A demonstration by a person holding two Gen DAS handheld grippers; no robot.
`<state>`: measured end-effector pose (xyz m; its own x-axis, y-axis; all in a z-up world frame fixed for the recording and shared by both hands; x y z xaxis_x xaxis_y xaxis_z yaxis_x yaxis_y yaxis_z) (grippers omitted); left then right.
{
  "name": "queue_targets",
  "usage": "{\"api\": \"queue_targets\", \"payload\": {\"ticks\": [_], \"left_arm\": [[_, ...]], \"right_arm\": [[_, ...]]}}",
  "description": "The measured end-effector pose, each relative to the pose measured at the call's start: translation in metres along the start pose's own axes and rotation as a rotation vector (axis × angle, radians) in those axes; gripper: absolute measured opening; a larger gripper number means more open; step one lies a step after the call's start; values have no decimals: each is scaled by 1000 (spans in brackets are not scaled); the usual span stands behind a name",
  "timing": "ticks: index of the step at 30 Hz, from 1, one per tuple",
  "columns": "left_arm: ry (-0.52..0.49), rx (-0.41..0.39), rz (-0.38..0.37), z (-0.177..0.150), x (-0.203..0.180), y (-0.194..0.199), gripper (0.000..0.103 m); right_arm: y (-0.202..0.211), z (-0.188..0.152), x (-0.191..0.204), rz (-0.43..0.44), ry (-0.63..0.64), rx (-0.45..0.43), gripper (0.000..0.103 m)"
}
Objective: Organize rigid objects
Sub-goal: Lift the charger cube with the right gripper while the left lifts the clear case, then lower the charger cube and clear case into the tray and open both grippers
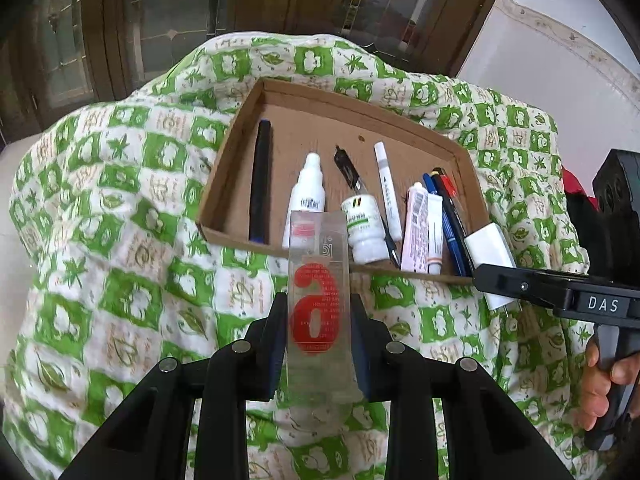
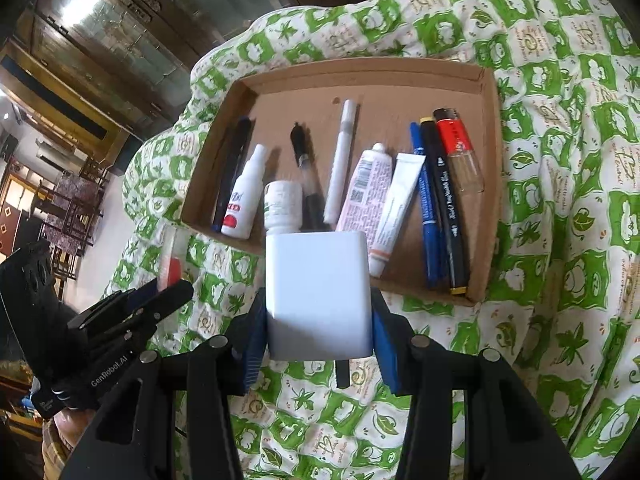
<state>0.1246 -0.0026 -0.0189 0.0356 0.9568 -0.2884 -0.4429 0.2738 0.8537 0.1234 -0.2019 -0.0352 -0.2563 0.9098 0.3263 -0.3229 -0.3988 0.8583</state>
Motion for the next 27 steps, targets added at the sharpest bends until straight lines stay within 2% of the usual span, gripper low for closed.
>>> {"api": "queue_targets", "payload": {"ticks": [13, 27], "left_arm": [[-70, -25, 35, 15, -18, -4, 30], [-90, -16, 50, 23, -18, -13, 30]], "right_arm": [[5, 2, -13, -16, -29, -18, 45], [5, 1, -17, -26, -55, -13, 45]]}}
Point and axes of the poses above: each gripper's, at about its wrist camera, not at the fingertips, and y roughly against the way its jaws point, x to its left, z to its top, the point moved 2 cm from there along -y, roughly the way its jaws point, and after that the axes turned 12 degrees about y, right-handed, at the moved point
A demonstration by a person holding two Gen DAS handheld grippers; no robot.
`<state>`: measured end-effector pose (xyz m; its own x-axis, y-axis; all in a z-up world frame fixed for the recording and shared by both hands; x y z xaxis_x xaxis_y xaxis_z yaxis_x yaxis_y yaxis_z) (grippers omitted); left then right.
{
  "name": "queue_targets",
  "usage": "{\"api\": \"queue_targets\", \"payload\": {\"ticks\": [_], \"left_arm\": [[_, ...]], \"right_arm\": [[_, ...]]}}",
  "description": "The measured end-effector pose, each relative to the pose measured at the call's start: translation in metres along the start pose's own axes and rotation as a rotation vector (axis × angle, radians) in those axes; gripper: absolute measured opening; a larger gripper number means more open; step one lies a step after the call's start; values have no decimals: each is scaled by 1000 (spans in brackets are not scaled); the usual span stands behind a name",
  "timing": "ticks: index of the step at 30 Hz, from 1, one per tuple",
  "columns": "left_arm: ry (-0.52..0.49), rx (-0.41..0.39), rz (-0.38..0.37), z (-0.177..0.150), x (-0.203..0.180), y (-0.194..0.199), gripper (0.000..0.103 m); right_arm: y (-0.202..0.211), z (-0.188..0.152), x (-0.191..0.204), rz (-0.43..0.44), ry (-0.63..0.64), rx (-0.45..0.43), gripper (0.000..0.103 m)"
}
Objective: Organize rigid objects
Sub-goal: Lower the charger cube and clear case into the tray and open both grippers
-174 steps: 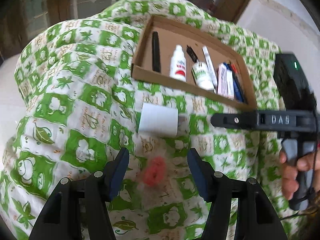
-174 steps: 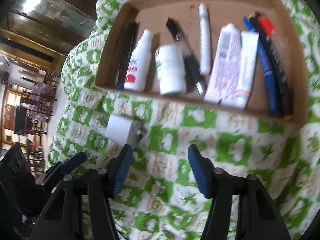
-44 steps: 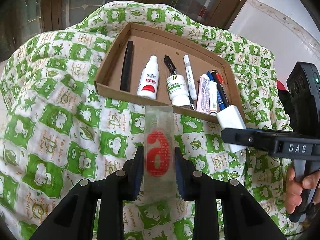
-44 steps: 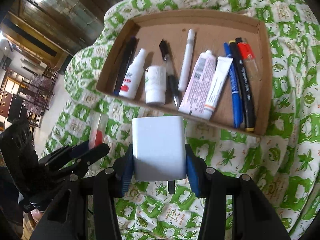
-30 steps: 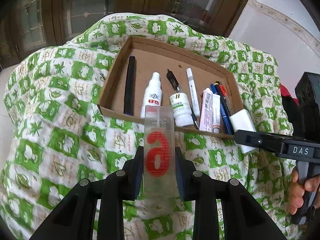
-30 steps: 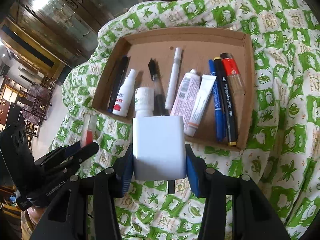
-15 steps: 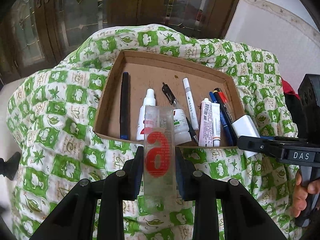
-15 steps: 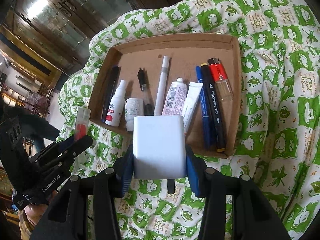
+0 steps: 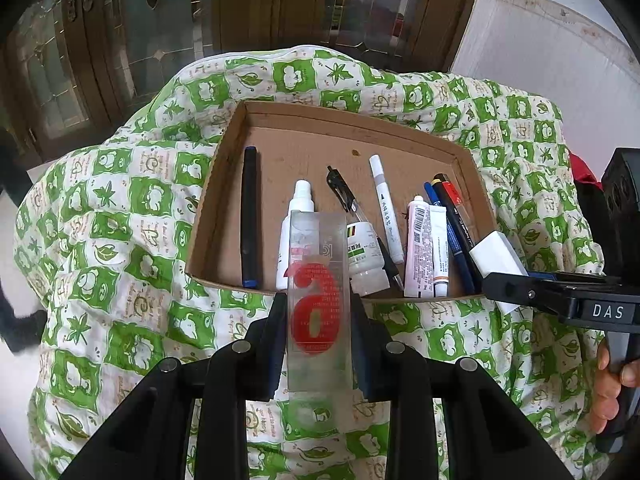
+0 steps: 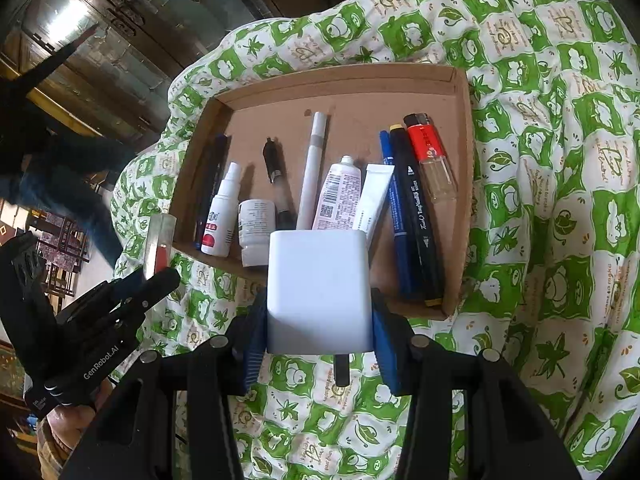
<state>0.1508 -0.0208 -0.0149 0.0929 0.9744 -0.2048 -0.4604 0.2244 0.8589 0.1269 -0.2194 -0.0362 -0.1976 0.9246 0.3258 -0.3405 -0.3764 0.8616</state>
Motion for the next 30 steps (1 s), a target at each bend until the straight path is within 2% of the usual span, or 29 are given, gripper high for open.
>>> {"api": "queue_targets", "payload": {"ticks": [20, 30], "left_arm": [[-40, 17, 12, 11, -14, -21, 30], [-71, 23, 23, 27, -26, -36, 30]], "right_arm": [[11, 14, -17, -29, -17, -35, 45], [1, 24, -25, -25, -24, -21, 45]]}}
Point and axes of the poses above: each gripper's, at about its wrist camera, not at the fingertips, and y roughly against the way its jaws point, x to its left, z to its top, the point moved 2 cm from there along -y, roughly the way its jaws point, and after that the axes turned 12 degrees about y, right-handed, at the moved point
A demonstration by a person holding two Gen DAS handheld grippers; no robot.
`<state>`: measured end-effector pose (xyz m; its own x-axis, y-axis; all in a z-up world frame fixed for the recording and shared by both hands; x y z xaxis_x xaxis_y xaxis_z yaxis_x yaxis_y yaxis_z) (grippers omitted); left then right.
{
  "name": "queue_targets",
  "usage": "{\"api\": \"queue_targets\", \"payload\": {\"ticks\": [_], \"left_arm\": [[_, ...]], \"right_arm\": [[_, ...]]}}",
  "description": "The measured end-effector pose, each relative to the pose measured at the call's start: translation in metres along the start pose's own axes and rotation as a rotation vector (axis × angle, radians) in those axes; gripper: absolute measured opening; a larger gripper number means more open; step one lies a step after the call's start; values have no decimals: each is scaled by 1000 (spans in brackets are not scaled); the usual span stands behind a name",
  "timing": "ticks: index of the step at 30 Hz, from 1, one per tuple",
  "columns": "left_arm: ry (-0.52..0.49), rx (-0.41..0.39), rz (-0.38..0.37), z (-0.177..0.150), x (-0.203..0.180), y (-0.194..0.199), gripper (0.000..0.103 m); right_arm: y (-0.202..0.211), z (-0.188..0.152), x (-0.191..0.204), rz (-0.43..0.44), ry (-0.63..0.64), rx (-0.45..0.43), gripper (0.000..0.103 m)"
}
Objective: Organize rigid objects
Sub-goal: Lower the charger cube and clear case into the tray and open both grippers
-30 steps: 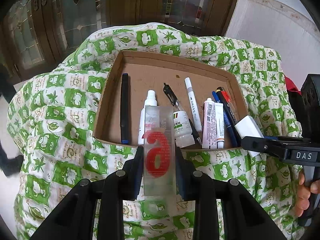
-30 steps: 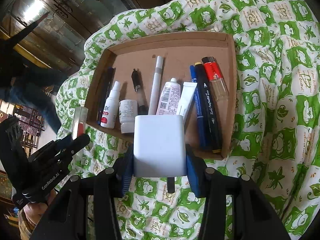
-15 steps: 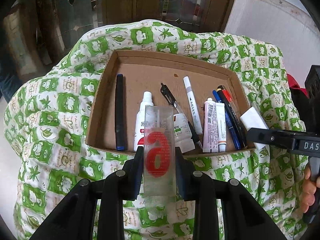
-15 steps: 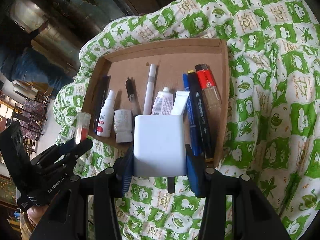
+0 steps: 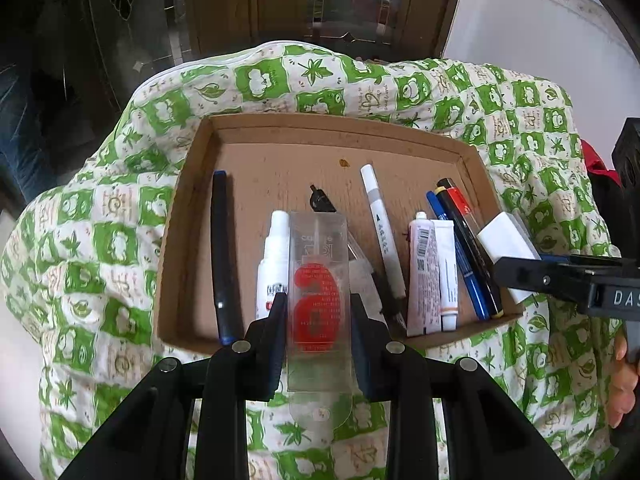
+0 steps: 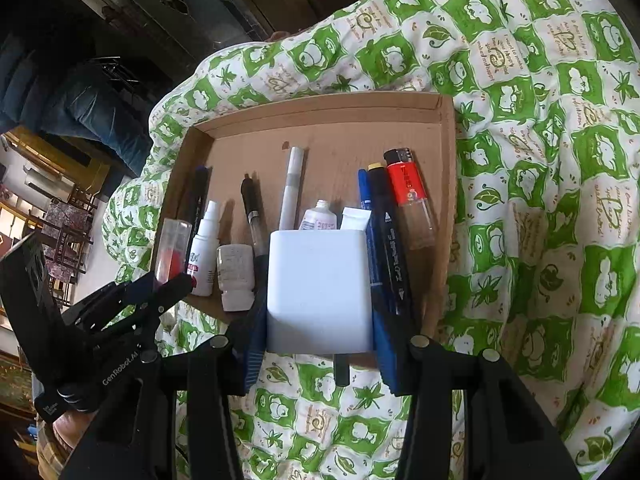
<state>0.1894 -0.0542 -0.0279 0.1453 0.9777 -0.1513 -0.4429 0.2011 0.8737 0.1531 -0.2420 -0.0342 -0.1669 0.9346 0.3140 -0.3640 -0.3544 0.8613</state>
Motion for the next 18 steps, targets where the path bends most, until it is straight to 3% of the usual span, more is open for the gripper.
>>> {"api": "queue_targets", "payload": {"ticks": [18], "left_arm": [[5, 2, 35, 48, 12, -38, 30]], "right_arm": [[-23, 43, -8, -1, -5, -13, 45]]}}
Point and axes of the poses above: each gripper's, at about its wrist camera, not at the fingertips, and y roughly against the way its jaws point, x to its left, z to its top, the point moved 2 cm from there along -y, roughly the way its jaws point, and after that the axes turned 12 degrees about y, right-handed, at the moved point
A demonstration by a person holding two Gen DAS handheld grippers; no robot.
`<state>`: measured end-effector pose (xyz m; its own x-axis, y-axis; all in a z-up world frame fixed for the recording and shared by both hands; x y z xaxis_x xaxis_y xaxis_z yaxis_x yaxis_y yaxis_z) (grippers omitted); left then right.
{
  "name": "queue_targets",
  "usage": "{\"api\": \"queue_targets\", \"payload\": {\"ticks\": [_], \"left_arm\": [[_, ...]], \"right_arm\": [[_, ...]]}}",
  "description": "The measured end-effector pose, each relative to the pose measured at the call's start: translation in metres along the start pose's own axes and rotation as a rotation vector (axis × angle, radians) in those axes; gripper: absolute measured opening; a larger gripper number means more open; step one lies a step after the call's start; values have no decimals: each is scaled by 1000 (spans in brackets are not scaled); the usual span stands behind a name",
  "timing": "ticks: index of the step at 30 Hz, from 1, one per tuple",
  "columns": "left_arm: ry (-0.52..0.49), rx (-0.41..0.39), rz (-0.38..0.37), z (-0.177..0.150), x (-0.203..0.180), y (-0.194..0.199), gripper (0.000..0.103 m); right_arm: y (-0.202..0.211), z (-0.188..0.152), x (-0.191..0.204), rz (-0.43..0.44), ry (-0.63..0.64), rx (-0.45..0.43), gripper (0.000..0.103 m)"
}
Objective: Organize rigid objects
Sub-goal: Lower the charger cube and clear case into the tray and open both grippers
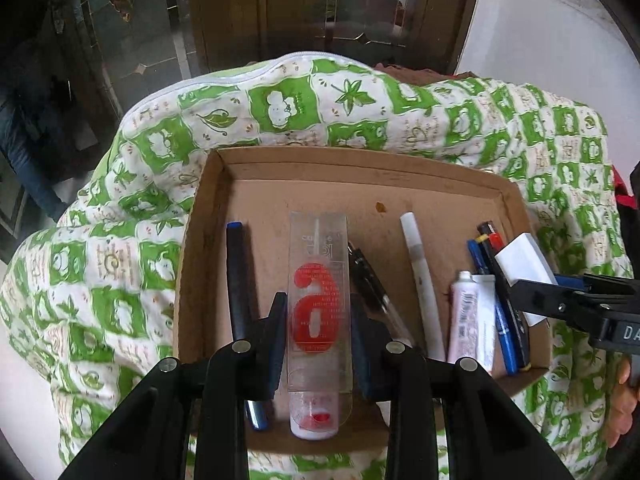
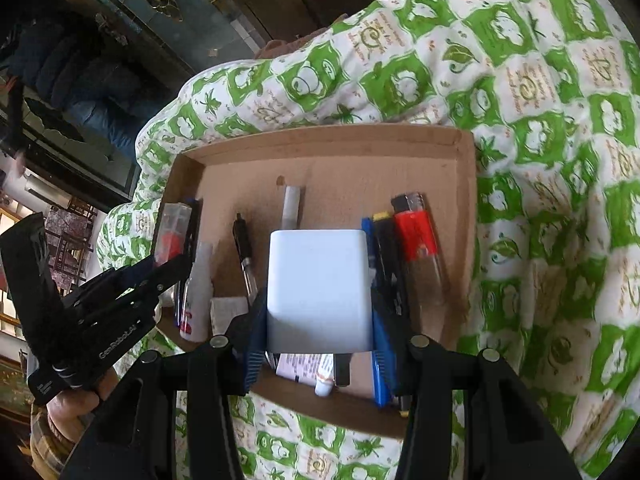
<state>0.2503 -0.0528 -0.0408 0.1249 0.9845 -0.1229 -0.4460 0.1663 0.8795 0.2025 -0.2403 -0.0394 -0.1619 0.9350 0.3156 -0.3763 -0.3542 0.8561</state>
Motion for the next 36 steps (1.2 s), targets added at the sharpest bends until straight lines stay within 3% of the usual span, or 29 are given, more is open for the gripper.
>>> {"api": "queue_targets", "payload": {"ticks": [15, 36], "left_arm": [[-2, 11, 41, 0, 1, -35, 29], [1, 10, 70, 20, 2, -62, 29]], "right_arm": [[-27, 51, 11, -129, 142, -19, 45], [-59, 62, -14, -162, 92, -8, 45]]}}
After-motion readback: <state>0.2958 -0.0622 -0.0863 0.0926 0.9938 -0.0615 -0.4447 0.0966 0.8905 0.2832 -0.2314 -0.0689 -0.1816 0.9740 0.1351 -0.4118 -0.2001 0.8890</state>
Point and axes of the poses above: each gripper's, at about its wrist camera, not at the fingertips, and y roughly against the way its jaws point, x to its left, z to its top, the point moved 2 cm from there along -y, roughly the way its jaws point, and after that the axes turned 12 degrees about y, right-handed, at the moved point
